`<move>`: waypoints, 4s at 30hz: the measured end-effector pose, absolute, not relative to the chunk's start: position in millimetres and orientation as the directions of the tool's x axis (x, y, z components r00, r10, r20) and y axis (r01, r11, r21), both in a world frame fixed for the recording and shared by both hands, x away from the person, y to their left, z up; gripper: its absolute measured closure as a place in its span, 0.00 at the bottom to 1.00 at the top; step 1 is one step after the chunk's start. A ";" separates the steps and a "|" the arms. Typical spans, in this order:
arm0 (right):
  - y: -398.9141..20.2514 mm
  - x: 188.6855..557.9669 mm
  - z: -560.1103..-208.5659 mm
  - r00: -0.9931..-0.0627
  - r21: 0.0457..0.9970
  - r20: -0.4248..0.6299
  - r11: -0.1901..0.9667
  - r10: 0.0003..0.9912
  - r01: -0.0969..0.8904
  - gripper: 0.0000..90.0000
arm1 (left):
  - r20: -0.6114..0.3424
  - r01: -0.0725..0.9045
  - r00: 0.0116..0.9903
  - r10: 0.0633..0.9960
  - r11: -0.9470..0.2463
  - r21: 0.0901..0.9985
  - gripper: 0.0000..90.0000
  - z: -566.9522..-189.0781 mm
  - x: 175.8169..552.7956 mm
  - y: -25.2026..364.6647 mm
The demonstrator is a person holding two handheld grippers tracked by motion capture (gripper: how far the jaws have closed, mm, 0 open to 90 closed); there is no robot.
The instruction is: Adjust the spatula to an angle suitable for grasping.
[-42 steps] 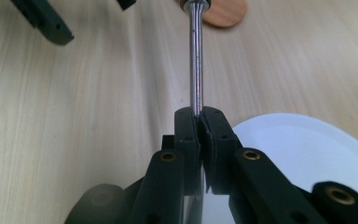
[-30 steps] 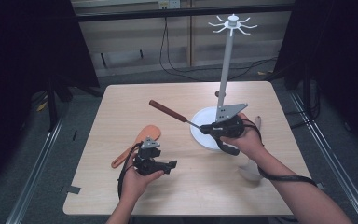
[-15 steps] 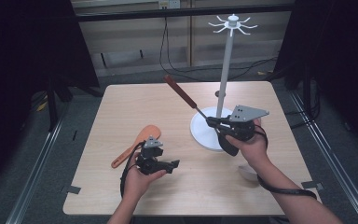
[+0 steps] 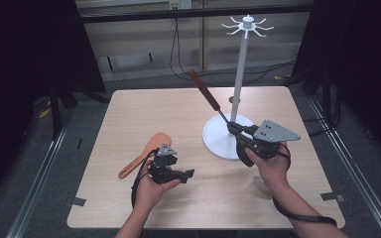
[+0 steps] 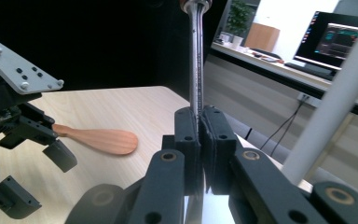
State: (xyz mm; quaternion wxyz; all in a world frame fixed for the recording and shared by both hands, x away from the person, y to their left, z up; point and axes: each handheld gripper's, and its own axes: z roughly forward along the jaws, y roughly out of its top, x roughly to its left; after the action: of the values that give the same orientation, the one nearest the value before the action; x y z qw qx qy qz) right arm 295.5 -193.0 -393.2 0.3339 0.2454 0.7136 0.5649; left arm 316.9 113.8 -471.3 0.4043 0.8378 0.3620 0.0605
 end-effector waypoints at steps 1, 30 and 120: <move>-193.8 294.7 -393.9 -0.654 0.972 -0.192 0.232 0.732 -0.026 0.95 | -0.200 0.560 0.729 0.654 -0.402 0.725 0.20 -471.3 316.8 112.7; -239.0 279.2 -383.8 -0.586 0.996 -0.077 0.032 0.807 -0.087 0.95 | -0.183 0.535 0.762 0.621 -0.444 0.719 0.20 -472.7 323.0 95.0; -253.8 312.6 -376.5 -0.471 0.996 0.038 -0.074 0.881 -0.058 0.92 | -0.175 0.536 0.761 0.624 -0.453 0.712 0.20 -473.1 324.8 96.8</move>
State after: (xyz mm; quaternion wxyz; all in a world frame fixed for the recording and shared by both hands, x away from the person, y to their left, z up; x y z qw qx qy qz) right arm 312.6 -253.8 -376.5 0.3679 0.3595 0.5726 0.6384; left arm 324.8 96.8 -473.1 0.3964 0.8506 0.3409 0.0558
